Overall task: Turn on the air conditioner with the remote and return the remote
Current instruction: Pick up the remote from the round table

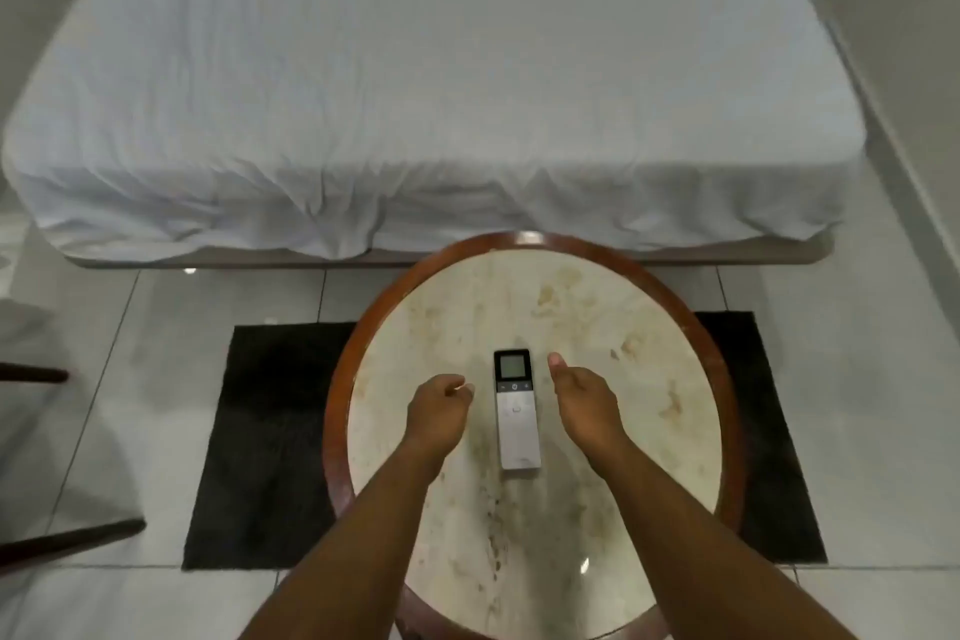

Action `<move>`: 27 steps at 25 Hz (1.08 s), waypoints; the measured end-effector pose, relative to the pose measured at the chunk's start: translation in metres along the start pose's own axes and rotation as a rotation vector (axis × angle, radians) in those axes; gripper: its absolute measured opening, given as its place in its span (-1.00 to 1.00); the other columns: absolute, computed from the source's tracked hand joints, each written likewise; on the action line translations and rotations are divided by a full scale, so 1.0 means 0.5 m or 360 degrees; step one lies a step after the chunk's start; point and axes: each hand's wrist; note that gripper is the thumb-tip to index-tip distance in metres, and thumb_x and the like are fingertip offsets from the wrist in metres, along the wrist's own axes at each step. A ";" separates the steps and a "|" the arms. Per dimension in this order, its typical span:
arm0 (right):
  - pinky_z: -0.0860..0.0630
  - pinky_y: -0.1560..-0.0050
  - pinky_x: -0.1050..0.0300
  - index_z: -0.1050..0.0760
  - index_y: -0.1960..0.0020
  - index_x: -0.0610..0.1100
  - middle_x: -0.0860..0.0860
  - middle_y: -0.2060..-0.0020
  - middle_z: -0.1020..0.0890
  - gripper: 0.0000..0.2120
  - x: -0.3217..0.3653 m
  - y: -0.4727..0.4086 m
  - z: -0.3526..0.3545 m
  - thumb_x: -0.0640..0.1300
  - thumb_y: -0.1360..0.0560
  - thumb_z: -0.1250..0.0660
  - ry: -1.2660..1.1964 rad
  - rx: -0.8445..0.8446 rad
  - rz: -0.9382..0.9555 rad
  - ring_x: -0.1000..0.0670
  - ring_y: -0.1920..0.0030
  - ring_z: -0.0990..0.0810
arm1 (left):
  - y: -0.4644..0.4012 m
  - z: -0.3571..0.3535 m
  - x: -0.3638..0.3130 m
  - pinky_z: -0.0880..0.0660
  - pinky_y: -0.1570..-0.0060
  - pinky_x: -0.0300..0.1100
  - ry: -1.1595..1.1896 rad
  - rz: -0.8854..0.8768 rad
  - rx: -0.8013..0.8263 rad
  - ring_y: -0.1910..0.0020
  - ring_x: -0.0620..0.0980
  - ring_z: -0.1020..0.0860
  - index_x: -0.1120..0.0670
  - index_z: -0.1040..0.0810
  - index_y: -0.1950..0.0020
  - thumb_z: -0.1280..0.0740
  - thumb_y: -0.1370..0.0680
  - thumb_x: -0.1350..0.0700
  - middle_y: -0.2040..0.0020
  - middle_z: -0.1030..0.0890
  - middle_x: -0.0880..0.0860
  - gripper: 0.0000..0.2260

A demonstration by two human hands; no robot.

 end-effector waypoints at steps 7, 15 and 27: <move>-0.29 0.41 0.28 -0.56 0.14 -0.19 -0.07 0.21 -0.60 -0.71 -0.119 -0.096 -0.091 -0.09 -0.66 -0.21 0.0178 0.0002 -0.0022 -0.02 0.26 -0.51 | -0.072 -0.144 0.081 -0.61 0.00 -0.02 0.0066 0.0131 -0.0082 0.02 0.05 -0.62 0.12 -0.61 -0.11 -0.26 -0.58 0.15 -0.04 -0.66 0.08 -0.83; -0.48 0.24 0.17 -0.67 -0.04 -0.23 -0.08 0.09 -0.70 -0.77 -0.126 -0.095 -0.118 -0.11 -0.61 -0.31 -0.0134 -0.0014 -0.0144 -0.05 0.14 -0.64 | -0.065 -0.128 0.086 -0.64 0.08 0.00 0.0256 0.0184 -0.0110 0.09 0.07 -0.66 0.05 -0.61 0.11 -0.30 -0.58 0.18 0.06 -0.69 0.09 -0.87; -0.67 0.10 -0.08 -0.58 0.13 -0.14 -0.11 0.13 -0.75 -0.80 0.209 0.073 0.098 0.00 -0.52 -0.44 -0.0666 -0.0105 0.0189 -0.14 0.11 -0.73 | 0.139 -0.004 -0.252 -0.60 0.16 -0.15 0.0361 -0.0357 0.0013 0.08 -0.02 -0.63 0.09 -0.59 0.01 -0.26 -0.61 0.18 0.05 -0.67 -0.02 -0.88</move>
Point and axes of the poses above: each hand's wrist, its own y-axis away from the middle knuckle, its own z-axis out of the back of the hand, x = y × z
